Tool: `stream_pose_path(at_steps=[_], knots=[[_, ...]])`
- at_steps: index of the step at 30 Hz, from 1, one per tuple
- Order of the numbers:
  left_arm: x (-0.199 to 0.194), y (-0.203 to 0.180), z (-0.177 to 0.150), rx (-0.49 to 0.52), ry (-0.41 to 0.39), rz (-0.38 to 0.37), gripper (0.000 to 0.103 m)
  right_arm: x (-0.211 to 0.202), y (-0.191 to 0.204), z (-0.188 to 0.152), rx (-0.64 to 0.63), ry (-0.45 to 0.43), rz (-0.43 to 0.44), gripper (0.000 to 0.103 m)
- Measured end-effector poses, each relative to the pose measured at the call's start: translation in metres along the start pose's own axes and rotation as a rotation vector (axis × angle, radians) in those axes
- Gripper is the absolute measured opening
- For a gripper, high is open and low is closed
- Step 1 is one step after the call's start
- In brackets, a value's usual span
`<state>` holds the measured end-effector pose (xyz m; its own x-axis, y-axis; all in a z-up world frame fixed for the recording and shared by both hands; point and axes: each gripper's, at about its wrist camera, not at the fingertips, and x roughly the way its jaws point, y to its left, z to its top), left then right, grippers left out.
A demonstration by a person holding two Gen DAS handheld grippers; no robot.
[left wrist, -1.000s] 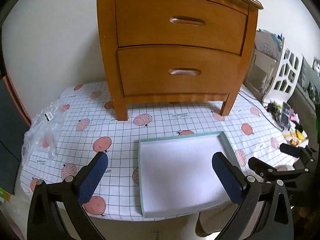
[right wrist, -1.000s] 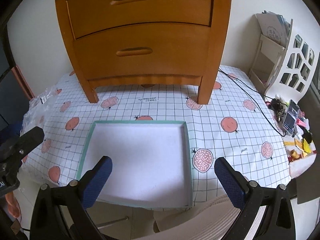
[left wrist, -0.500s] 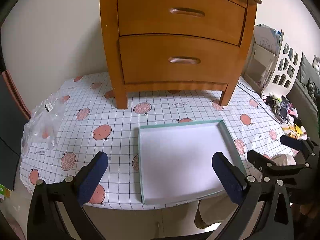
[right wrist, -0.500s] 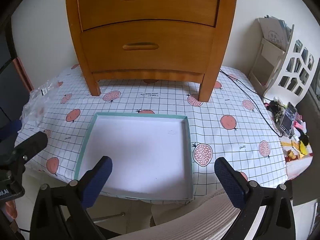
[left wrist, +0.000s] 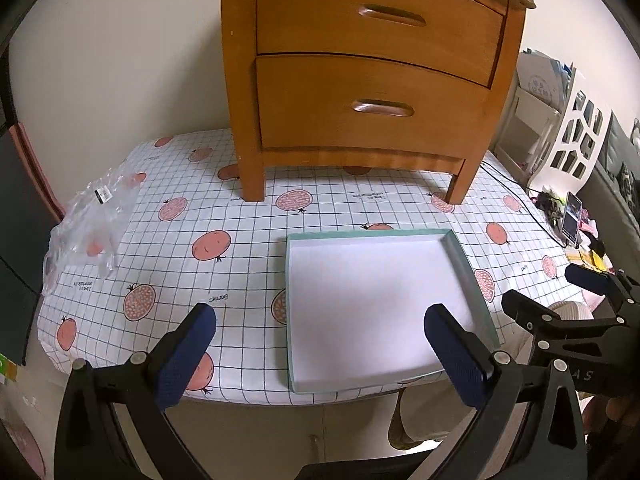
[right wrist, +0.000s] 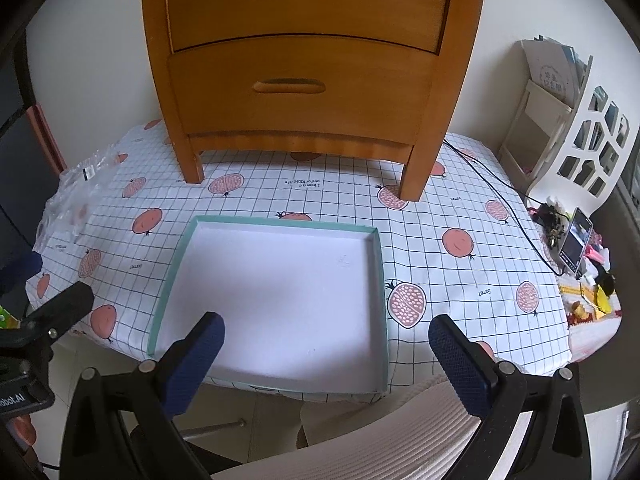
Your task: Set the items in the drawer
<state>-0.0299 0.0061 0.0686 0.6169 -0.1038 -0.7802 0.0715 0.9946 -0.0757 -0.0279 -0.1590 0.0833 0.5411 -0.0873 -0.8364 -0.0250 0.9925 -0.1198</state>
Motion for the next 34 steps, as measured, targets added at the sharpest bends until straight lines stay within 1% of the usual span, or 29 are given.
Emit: stream_pose_path(at_steps=[7,19,29,34], knots=[[0.0005,0.0035,-0.0012,-0.015,0.002,0.01,0.103,-0.001,0.0012,-0.0005,-0.009,0.0,-0.005,0.103],[-0.0005,-0.0021,-0.0028,0.006,-0.003,0.013,0.103,-0.0021,0.0008,-0.0006,-0.014,-0.002,-0.009,0.103],[-0.0018,0.0004,-0.0028,-0.004,-0.01,0.027,0.103,-0.0013,0.0005,-0.0014,-0.015,0.002,-0.009,0.103],[-0.003,0.0,-0.002,0.001,-0.017,0.019,0.103,-0.001,0.0004,-0.0014,-0.016,0.002,-0.008,0.103]])
